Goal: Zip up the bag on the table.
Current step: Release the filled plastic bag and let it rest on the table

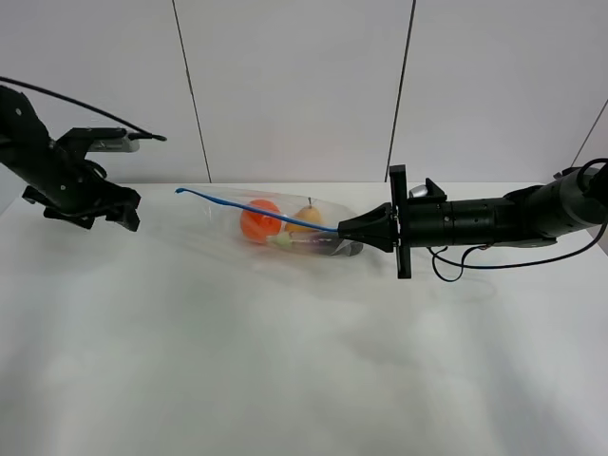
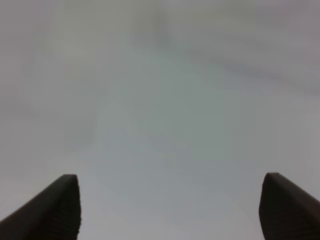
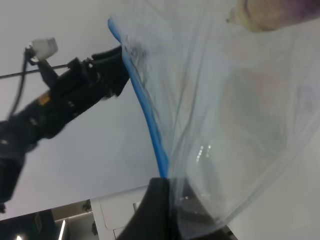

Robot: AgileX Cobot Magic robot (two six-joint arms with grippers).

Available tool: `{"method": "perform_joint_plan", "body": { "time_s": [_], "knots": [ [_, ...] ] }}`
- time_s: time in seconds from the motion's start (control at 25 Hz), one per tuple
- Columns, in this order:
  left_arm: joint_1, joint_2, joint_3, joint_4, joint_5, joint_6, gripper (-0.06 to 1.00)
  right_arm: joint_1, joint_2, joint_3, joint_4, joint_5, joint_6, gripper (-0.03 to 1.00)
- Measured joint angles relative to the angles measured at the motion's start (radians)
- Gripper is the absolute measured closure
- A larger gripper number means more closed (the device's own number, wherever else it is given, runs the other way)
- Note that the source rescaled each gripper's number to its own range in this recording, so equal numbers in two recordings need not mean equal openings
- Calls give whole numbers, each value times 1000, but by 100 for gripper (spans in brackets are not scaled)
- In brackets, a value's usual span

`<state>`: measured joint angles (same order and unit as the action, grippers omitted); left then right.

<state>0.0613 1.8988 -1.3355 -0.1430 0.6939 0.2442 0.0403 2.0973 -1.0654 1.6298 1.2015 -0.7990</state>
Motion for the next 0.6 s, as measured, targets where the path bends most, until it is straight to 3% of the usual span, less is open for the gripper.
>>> {"method": "perform_joint_plan", "body": {
  "time_s": [0.12, 0.24, 0.48, 0.6],
  "knots": [
    [0, 0, -97, 0, 171, -108, -6, 0, 0, 0, 0, 0, -2, 97],
    [0, 0, -159, 0, 262, -169, -6, 0, 0, 0, -1, 0, -4, 97],
    [0, -1, -190, -1, 466, -184, -6, 0, 0, 0, -8, 0, -7, 97],
    [0, -3, -191, -1, 511, -184, -6, 0, 0, 0, -16, 0, -7, 97]
  ]
}}
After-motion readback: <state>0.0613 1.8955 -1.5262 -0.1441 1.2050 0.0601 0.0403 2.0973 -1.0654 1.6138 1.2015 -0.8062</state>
